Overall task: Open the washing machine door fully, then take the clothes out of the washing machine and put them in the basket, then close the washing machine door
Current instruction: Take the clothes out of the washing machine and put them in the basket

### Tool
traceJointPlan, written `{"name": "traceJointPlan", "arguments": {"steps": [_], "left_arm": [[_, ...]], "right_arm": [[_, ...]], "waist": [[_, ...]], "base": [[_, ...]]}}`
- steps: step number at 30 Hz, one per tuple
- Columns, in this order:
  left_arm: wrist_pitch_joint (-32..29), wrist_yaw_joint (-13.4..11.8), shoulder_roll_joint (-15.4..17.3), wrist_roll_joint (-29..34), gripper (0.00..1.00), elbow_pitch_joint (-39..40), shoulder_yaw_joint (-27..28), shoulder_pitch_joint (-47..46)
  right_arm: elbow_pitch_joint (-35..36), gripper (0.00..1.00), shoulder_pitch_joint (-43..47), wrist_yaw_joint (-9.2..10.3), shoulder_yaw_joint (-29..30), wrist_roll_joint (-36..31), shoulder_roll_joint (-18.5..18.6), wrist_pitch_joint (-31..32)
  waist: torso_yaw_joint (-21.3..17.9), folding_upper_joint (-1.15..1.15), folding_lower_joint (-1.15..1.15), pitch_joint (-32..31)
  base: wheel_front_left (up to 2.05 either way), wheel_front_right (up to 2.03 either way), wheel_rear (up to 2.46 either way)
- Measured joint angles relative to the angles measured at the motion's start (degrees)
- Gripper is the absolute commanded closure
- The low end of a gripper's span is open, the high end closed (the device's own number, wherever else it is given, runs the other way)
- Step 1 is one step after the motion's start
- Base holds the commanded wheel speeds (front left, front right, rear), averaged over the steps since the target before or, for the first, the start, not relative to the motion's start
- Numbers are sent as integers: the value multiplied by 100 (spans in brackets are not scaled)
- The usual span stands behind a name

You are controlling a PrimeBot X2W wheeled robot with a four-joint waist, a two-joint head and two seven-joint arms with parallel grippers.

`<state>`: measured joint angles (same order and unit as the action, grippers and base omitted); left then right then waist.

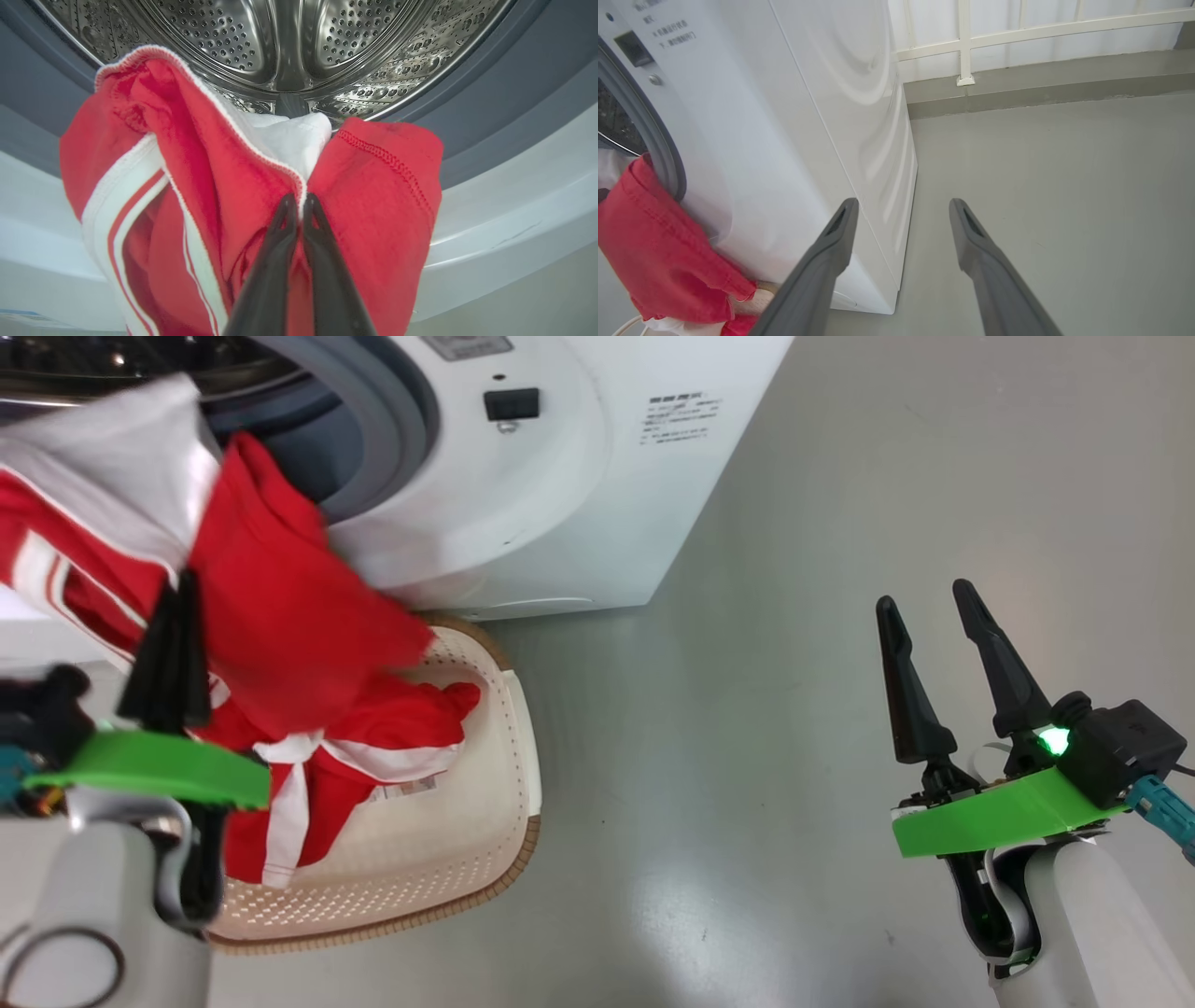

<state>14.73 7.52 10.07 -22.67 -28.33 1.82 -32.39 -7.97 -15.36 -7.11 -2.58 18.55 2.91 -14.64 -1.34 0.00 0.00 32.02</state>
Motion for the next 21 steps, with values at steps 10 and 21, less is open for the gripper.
{"name": "traceJointPlan", "arguments": {"steps": [10, 21], "left_arm": [[0, 0, -302, 26, 100, 55, 66, 659], [-1, 0, -498, 38, 100, -631, -148, 982]], "right_arm": [[-22, 0, 54, 0, -7, -13, 0, 0], [-27, 0, 112, 0, -26, -52, 0, 0]], "waist": [[77, 0, 0, -99], [58, 0, 0, -54]], "base": [[0, 0, 0], [0, 0, 0]]}}
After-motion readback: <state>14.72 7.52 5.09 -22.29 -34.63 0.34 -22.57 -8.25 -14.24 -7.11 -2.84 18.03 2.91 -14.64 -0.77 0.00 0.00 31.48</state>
